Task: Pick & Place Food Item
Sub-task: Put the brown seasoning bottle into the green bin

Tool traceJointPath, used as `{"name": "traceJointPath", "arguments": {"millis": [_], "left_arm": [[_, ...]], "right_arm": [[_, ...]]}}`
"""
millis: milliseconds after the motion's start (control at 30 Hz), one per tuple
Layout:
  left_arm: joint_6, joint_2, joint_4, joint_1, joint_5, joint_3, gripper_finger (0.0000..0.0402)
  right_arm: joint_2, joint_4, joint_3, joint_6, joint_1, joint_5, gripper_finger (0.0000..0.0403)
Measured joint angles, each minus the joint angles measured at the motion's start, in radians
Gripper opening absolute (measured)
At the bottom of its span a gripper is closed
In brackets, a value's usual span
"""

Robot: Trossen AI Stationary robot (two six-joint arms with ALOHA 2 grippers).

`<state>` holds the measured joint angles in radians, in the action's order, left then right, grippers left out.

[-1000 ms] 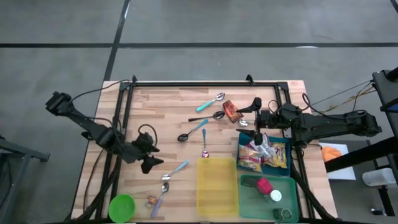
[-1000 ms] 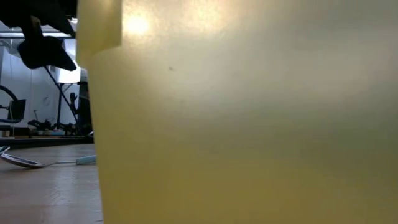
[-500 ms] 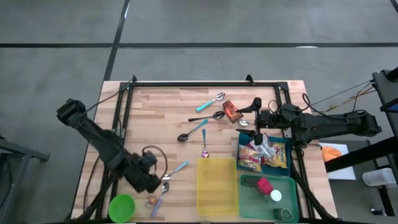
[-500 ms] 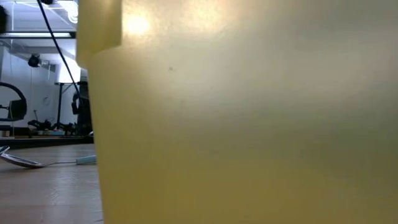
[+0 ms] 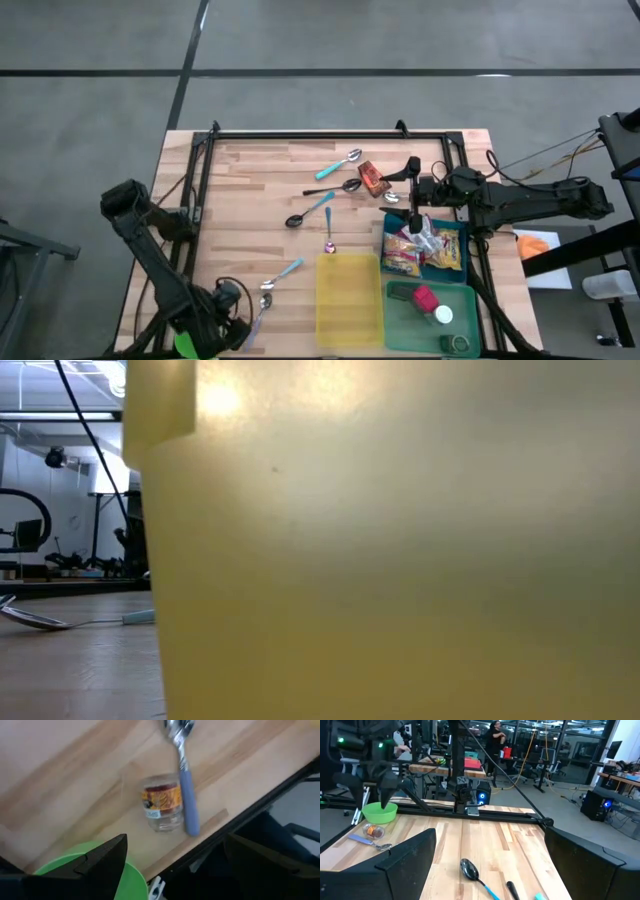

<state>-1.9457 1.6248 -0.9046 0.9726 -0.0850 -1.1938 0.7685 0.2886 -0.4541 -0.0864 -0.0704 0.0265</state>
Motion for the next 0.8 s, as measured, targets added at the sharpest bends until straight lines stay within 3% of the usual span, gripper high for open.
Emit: {"name": "traceJointPath", "arguments": {"millis": [800], "left_arm": [[-0.012, 0.171, 0.078, -0.078, 0.079, 0.009, 0.0335]], "right_arm": [[0.000, 0.000, 0.000, 0.000, 0.000, 0.000, 0.0370]]}}
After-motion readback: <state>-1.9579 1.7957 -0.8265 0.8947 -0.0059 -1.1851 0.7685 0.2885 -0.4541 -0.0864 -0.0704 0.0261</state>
